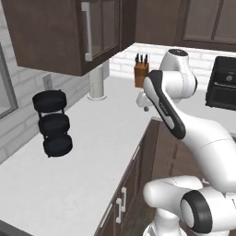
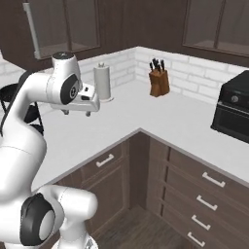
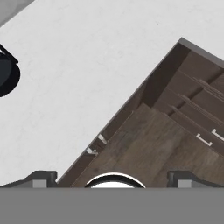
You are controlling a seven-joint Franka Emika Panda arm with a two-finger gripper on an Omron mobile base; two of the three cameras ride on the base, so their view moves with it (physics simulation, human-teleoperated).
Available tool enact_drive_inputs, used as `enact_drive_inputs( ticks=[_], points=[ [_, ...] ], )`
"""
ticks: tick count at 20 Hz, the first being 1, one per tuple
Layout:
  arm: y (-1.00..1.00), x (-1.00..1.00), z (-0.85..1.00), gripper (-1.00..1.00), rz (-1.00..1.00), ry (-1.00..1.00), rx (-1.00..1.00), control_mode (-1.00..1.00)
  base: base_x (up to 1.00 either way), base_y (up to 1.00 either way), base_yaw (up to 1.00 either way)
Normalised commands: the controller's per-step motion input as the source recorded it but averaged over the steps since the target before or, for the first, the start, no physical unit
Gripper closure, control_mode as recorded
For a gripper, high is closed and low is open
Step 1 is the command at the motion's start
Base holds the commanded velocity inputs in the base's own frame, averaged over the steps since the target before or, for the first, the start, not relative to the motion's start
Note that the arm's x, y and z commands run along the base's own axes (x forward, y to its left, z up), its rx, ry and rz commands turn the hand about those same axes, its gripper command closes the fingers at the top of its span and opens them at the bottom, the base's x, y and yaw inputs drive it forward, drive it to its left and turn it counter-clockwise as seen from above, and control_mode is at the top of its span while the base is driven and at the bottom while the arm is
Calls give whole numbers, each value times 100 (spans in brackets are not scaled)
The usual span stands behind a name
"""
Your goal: Take a straw from the drawer in front and place it inside the glass cup on the dining counter.
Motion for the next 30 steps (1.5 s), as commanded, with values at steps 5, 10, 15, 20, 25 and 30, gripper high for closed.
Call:
enact_drive_inputs(
  ticks=[5,10,15,20,25,30],
  points=[
    [0,0,0,-100,0,0,0,100,-4,7,-6],
    [0,0,0,-100,0,0,0,100,0,7,-3],
    [0,0,0,-100,0,0,0,100,-8,16,0],
    [-1,0,-23,-100,0,1,2,-100,0,7,0],
    [-55,-6,-95,-100,-1,-11,27,-100,0,0,0],
    [-62,-24,-95,-100,-1,-15,33,-100,0,0,0]
  ],
)
